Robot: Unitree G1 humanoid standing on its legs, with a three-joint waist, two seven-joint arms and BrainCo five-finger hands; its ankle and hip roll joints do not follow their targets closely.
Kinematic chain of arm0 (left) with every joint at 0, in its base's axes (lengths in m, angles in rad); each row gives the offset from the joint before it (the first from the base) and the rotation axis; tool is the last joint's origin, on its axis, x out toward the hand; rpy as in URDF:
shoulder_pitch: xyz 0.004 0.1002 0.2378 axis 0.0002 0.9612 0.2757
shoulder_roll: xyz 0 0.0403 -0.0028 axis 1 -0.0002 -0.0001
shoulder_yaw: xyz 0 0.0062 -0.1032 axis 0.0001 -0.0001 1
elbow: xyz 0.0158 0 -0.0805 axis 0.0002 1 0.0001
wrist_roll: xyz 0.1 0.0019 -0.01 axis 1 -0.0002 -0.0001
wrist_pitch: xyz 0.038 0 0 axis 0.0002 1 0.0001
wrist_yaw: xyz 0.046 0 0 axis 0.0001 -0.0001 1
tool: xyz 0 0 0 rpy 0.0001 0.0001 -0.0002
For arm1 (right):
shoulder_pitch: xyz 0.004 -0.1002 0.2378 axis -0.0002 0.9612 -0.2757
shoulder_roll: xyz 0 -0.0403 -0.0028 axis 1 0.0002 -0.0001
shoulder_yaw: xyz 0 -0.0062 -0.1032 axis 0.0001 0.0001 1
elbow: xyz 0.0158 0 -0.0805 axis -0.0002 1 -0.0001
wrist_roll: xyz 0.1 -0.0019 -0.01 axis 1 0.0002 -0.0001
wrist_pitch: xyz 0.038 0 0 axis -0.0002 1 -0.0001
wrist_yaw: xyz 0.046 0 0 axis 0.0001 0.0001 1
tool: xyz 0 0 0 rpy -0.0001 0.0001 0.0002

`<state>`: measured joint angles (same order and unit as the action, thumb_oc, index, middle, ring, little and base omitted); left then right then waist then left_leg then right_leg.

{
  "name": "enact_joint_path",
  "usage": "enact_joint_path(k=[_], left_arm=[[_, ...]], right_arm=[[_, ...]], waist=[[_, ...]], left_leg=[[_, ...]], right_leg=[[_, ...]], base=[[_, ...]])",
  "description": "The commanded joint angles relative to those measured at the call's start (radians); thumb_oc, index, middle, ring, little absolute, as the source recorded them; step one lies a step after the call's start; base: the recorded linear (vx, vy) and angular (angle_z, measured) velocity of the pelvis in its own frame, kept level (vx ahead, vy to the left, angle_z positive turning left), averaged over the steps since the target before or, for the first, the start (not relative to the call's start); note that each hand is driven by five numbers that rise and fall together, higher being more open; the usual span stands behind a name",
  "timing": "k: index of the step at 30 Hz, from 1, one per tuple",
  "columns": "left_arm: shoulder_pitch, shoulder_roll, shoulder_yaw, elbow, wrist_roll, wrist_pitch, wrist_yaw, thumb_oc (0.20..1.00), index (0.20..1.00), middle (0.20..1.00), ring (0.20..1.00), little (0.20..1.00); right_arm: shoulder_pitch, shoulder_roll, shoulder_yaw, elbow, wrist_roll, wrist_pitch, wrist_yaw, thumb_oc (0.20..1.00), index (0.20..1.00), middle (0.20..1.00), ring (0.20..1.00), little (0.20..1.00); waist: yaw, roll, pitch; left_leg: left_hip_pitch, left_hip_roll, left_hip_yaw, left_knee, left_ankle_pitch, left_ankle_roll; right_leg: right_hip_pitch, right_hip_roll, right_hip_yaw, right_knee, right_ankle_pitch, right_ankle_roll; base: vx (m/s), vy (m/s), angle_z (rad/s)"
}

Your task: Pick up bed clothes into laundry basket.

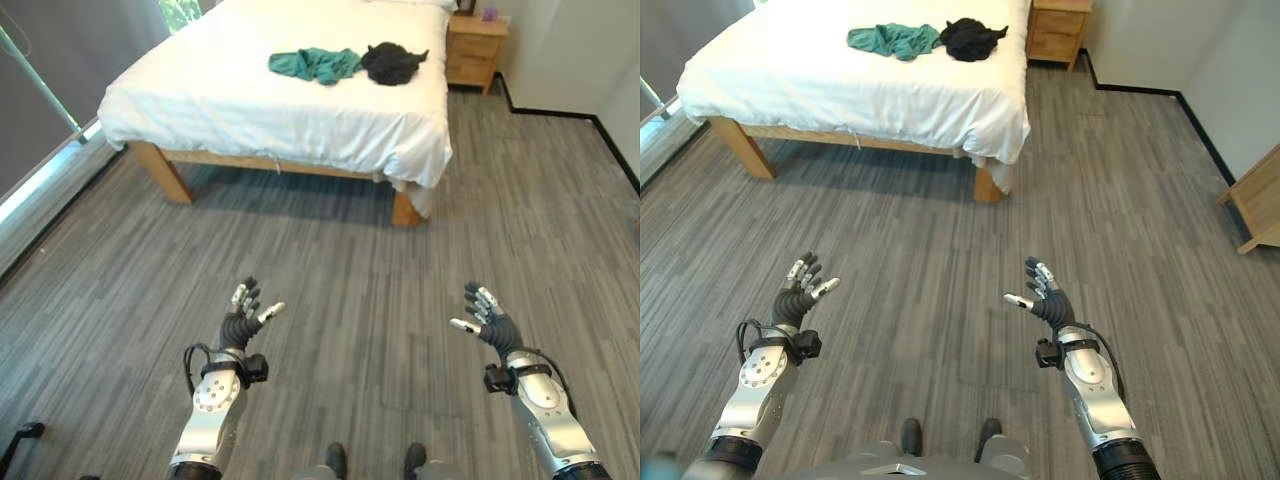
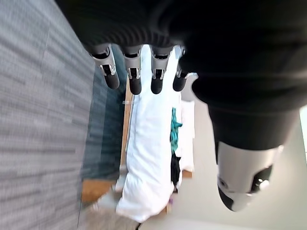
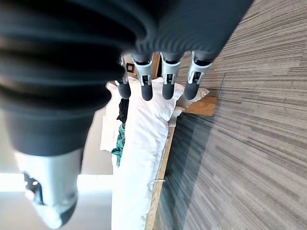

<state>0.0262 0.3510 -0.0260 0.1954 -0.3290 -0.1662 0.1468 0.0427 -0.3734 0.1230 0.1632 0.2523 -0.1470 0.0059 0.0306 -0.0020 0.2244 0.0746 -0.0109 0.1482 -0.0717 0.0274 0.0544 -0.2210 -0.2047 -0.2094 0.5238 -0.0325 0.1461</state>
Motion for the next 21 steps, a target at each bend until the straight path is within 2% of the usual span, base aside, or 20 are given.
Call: enact_joint_path(k=[1,2,3,4,5,7,9,10,12,13,14,15,16,17,18,19,20,21], left_arm=[[-0.039,0.051,0.051,-0.061,0.050,-0.070,0.015,1.000,1.000,1.000,1.000,1.000],[-0.038,0.051,0.051,-0.061,0.050,-0.070,0.015,1.000,1.000,1.000,1.000,1.000],[-0.032,0.050,0.055,-0.066,0.046,-0.077,0.013,1.000,1.000,1.000,1.000,1.000],[-0.031,0.050,0.056,-0.065,0.048,-0.077,0.009,1.000,1.000,1.000,1.000,1.000],[-0.032,0.046,0.057,-0.062,0.050,-0.079,0.006,1.000,1.000,1.000,1.000,1.000],[-0.030,0.038,0.051,-0.054,0.041,-0.081,-0.006,1.000,1.000,1.000,1.000,1.000],[-0.027,0.032,0.051,-0.054,0.057,-0.078,-0.014,1.000,1.000,1.000,1.000,1.000],[-0.023,0.030,0.052,-0.059,0.062,-0.078,-0.016,1.000,1.000,1.000,1.000,1.000],[-0.006,0.026,0.058,-0.071,0.073,-0.078,-0.026,1.000,1.000,1.000,1.000,1.000],[0.000,0.022,0.070,-0.075,0.064,-0.082,-0.021,1.000,1.000,1.000,1.000,1.000],[0.001,0.008,0.088,-0.079,0.008,-0.087,-0.013,1.000,1.000,1.000,1.000,1.000],[0.000,0.008,0.089,-0.079,0.008,-0.087,-0.013,1.000,1.000,1.000,1.000,1.000],[-0.002,0.005,0.097,-0.086,-0.010,-0.085,-0.009,1.000,1.000,1.000,1.000,1.000],[-0.013,0.025,0.105,-0.092,-0.030,-0.087,-0.017,1.000,1.000,1.000,1.000,1.000],[-0.016,0.024,0.109,-0.086,-0.027,-0.078,-0.010,1.000,1.000,1.000,1.000,1.000],[-0.025,0.018,0.106,-0.084,-0.044,-0.078,-0.008,1.000,1.000,1.000,1.000,1.000],[-0.031,0.008,0.098,-0.087,-0.074,-0.077,-0.020,1.000,1.000,1.000,1.000,1.000],[-0.025,-0.001,0.092,-0.090,-0.104,-0.083,-0.031,1.000,1.000,1.000,1.000,1.000]], right_arm=[[-0.042,0.028,-0.024,-0.068,0.007,-0.048,0.003,1.000,1.000,1.000,1.000,1.000],[-0.041,0.027,-0.023,-0.068,0.007,-0.048,0.003,1.000,1.000,1.000,1.000,1.000],[-0.023,0.023,-0.032,-0.062,0.024,-0.051,0.006,1.000,1.000,1.000,1.000,1.000],[-0.012,0.020,-0.036,-0.066,0.026,-0.052,0.006,1.000,1.000,1.000,1.000,1.000],[-0.004,0.021,-0.041,-0.060,0.034,-0.054,0.007,1.000,1.000,1.000,1.000,1.000],[0.012,0.019,-0.045,-0.067,0.041,-0.049,0.014,1.000,1.000,1.000,1.000,1.000],[0.023,0.017,-0.051,-0.078,0.046,-0.045,0.027,1.000,1.000,1.000,1.000,1.000],[0.029,0.012,-0.055,-0.084,0.045,-0.043,0.035,1.000,1.000,1.000,1.000,1.000],[0.029,-0.003,-0.060,-0.087,0.045,-0.044,0.047,1.000,1.000,1.000,1.000,1.000],[0.018,-0.015,-0.066,-0.087,0.047,-0.049,0.046,1.000,1.000,1.000,1.000,1.000],[-0.009,-0.028,-0.066,-0.081,0.067,-0.054,0.031,1.000,1.000,1.000,1.000,1.000],[-0.010,-0.028,-0.066,-0.081,0.067,-0.054,0.031,1.000,1.000,1.000,1.000,1.000],[-0.016,-0.031,-0.065,-0.087,0.086,-0.058,0.019,1.000,1.000,1.000,1.000,1.000],[-0.013,-0.048,-0.072,-0.102,0.134,-0.072,0.015,1.000,1.000,1.000,1.000,1.000],[-0.012,-0.059,-0.075,-0.095,0.116,-0.064,0.004,1.000,1.000,1.000,1.000,1.000],[-0.015,-0.071,-0.082,-0.098,0.106,-0.060,-0.002,1.000,1.000,1.000,1.000,1.000],[-0.013,-0.080,-0.088,-0.099,0.102,-0.050,-0.004,1.000,1.000,1.000,1.000,1.000],[-0.004,-0.082,-0.099,-0.111,0.112,-0.050,0.000,1.000,1.000,1.000,1.000,1.000]], waist=[[-0.008,-0.019,0.017],[-0.009,-0.017,0.018],[-0.040,-0.022,0.021],[-0.049,-0.028,0.021],[-0.068,-0.038,0.019],[-0.091,-0.036,0.012],[-0.107,-0.030,0.000],[-0.113,-0.027,-0.006],[-0.113,-0.017,-0.022],[-0.113,-0.006,-0.030],[-0.112,0.014,-0.031],[-0.115,0.011,-0.032],[-0.111,0.000,-0.025],[-0.085,-0.048,0.023],[-0.062,-0.058,0.042],[-0.054,-0.061,0.051],[-0.041,-0.062,0.053],[-0.028,-0.055,0.053]], left_leg=[[0.077,-0.002,-0.048,0.064,-0.128,-0.008],[0.081,0.000,-0.050,0.062,-0.129,-0.009],[0.133,0.008,-0.081,0.054,-0.156,-0.029],[0.150,0.006,-0.092,0.049,-0.163,-0.037],[0.178,0.005,-0.113,0.047,-0.167,-0.047],[0.225,0.019,-0.134,0.025,-0.178,-0.065],[0.267,0.033,-0.156,0.019,-0.189,-0.076],[0.285,0.038,-0.174,0.022,-0.193,-0.081],[0.294,0.060,-0.188,0.073,-0.182,-0.102],[0.293,0.080,-0.196,0.123,-0.137,-0.121],[0.217,0.132,-0.173,0.342,0.021,-0.190],[0.211,0.129,-0.178,0.343,0.025,-0.191],[0.139,0.146,-0.153,0.482,0.098,-0.205],[-0.054,0.207,-0.072,0.824,0.176,-0.169],[-0.113,0.216,-0.055,0.866,0.165,-0.160],[-0.167,0.270,-0.003,0.823,0.160,-0.161],[-0.219,0.295,0.041,0.769,0.148,-0.168],[-0.241,0.301,0.054,0.700,0.141,-0.178]], right_leg=[[0.002,-0.007,0.024,-0.084,0.119,0.035],[0.006,-0.006,0.022,-0.083,0.116,0.035],[-0.026,0.027,0.033,-0.249,0.111,0.034],[-0.033,0.039,0.048,-0.304,0.121,0.040],[-0.057,0.067,0.081,-0.405,0.155,0.048],[-0.078,0.094,0.080,-0.534,0.214,0.066],[-0.089,0.102,0.057,-0.570,0.244,0.076],[-0.087,0.098,0.059,-0.545,0.250,0.074],[-0.065,0.089,0.030,-0.514,0.254,0.054],[-0.070,0.098,0.024,-0.480,0.235,0.033],[-0.030,0.122,0.000,-0.424,0.173,-0.016],[-0.033,0.117,-0.001,-0.424,0.174,-0.017],[0.011,0.117,-0.016,-0.422,0.151,-0.042],[0.134,0.138,-0.020,-0.439,0.064,-0.127],[0.172,0.152,-0.008,-0.444,0.050,-0.138],[0.207,0.151,-0.027,-0.454,0.033,-0.136],[0.248,0.152,-0.032,-0.467,0.018,-0.132],[0.277,0.150,-0.033,-0.480,0.008,-0.123]], base=[[0.29,-0.011,0.10],[0.37,-0.103,0.26],[0.37,-0.120,0.16],[0.54,-0.173,0.27],[0.43,-0.112,0.35],[0.46,-0.111,0.55],[0.46,-0.125,0.51],[0.44,-0.152,0.43],[0.42,-0.180,0.73],[0.54,-0.288,0.78],[0.40,-0.233,0.44],[0.36,-0.263,0.41],[0.45,-0.547,0.24],[0.58,-0.653,0.14],[0.59,-0.640,0.29],[0.41,-0.244,0.17],[0.44,-0.142,-0.01],[0.43,-0.040,-0.44]])
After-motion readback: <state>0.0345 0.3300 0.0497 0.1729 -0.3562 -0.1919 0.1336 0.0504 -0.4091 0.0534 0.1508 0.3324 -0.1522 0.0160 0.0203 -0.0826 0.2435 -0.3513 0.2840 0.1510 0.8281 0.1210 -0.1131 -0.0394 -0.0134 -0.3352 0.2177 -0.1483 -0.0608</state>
